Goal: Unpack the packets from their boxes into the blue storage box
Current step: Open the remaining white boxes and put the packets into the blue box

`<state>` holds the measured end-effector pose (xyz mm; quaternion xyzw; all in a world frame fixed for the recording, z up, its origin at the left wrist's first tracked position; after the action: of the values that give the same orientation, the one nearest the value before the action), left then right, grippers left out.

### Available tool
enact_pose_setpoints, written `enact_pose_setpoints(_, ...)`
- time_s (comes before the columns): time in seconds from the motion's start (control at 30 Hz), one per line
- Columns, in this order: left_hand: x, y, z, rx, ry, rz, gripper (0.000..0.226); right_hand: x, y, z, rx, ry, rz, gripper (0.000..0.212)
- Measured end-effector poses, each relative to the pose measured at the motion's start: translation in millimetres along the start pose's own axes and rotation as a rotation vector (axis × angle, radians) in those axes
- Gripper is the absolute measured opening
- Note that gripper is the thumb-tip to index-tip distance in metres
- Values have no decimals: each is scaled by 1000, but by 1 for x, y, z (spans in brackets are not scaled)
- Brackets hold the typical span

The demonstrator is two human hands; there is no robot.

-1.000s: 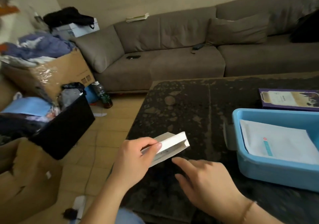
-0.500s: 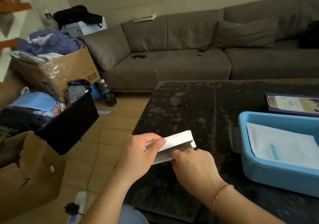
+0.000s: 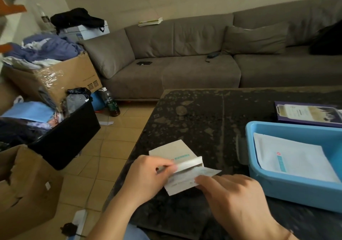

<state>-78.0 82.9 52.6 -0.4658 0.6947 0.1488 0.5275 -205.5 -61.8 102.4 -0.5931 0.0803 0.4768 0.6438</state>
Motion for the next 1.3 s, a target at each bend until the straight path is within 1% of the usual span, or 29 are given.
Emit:
enact_pose_setpoints(0.07,14,2,1,23,-150,123,28,-22,-6,-1,27,-11,-29,24)
enact_pose_setpoints(0.1,23,3,0,22,-225,215,35,-34,-10,-1,38,-10,-19,19)
enact_pose_setpoints(0.13,29,4,-3,17,-275,302,44,-44,-16,0,71,-9,28,8)
enact_pose_setpoints(0.17,31,3,-8,9,-291,338,56,-49,-22,-3,133,4,115,3)
enact_pose_setpoints(0.2,23,-1,-17,-23,-233,309,67,-54,-28,-8,198,36,214,10)
enact_pose_setpoints(0.23,11,-7,-27,-68,-71,234,76,-58,-32,-14,245,65,274,17)
enact_pose_setpoints(0.27,0,-12,-37,-107,178,184,80,-64,-34,-20,287,96,305,23)
enact_pose_setpoints(0.3,-6,-19,-53,-108,427,205,83,-70,-37,-24,300,137,326,27)
enact_pose_setpoints(0.33,-9,-25,-73,-81,570,285,85,-77,-42,-27,303,163,329,27)
enact_pose_setpoints(0.37,-12,-30,-97,-16,607,373,81,-82,-46,-29,294,193,330,25)
enact_pose_setpoints(0.4,-14,-34,-119,64,572,430,68,-87,-50,-33,285,225,330,24)
enact_pose_setpoints(0.43,-15,-38,-139,124,506,437,48,-91,-54,-36,282,239,323,23)
enact_pose_setpoints(0.47,-17,-45,-150,142,417,392,29,-94,-56,-41,284,228,298,23)
enact_pose_setpoints(0.5,-19,-53,-157,125,367,333,21,-98,-56,-47,280,200,244,25)
enact_pose_setpoints(0.53,-20,-59,-160,85,351,282,21,-106,-54,-54,273,158,154,29)
enact_pose_setpoints(0.6,-18,-69,-158,-25,430,205,23,-128,-41,-73,286,25,-136,46)
enact_pose_setpoints(0.63,-17,-73,-153,-113,539,167,23,-140,-28,-85,340,-56,-296,53)
enact_pose_setpoints(0.67,-14,-76,-147,-211,706,150,23,-148,-13,-100,435,-152,-409,60)
enact_pose_setpoints(0.7,-9,-77,-147,-296,901,145,22,-148,1,-116,575,-285,-452,68)
enact_pose_setpoints(0.73,-5,-79,-151,-349,1058,144,22,-140,14,-132,737,-464,-429,74)
enact_pose_setpoints(0.77,1,-80,-158,-381,1161,151,23,-129,23,-143,875,-655,-381,79)
enact_pose_setpoints(0.8,7,-80,-165,-404,1226,159,24,-119,30,-151,966,-838,-353,79)
enact_pose_setpoints(0.87,19,-80,-179,-438,1316,187,27,-112,36,-159,1036,-1102,-344,65)
enact_pose_setpoints(0.9,26,-80,-186,-434,1341,220,30,-113,37,-163,1044,-1139,-360,59)
enact_pose_setpoints(0.97,37,-82,-195,-382,1292,304,34,-123,43,-177,1064,-1100,-420,56)
enact_pose_setpoints(1.03,42,-85,-195,-309,1115,361,31,-133,51,-192,1093,-1034,-433,57)
enact_pose_setpoints(1.1,41,-89,-191,-236,910,362,28,-140,58,-206,1144,-994,-393,61)
enact_pose_setpoints(1.17,41,-94,-185,-190,712,318,24,-143,63,-216,1191,-953,-309,60)
enact_pose_setpoints(1.3,34,-106,-173,-77,333,111,11,-143,70,-230,1226,-831,-144,53)
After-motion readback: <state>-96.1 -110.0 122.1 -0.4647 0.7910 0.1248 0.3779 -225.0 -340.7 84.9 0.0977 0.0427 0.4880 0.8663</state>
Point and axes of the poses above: each hand's wrist, its own y-axis away from the middle knuckle, its own x-axis out of the palm, z = x × y, the point moved 8 cm from there along -y, towards the middle knuckle, and after that the axes turned 15 degrees about -y, right-handed, at the moved point
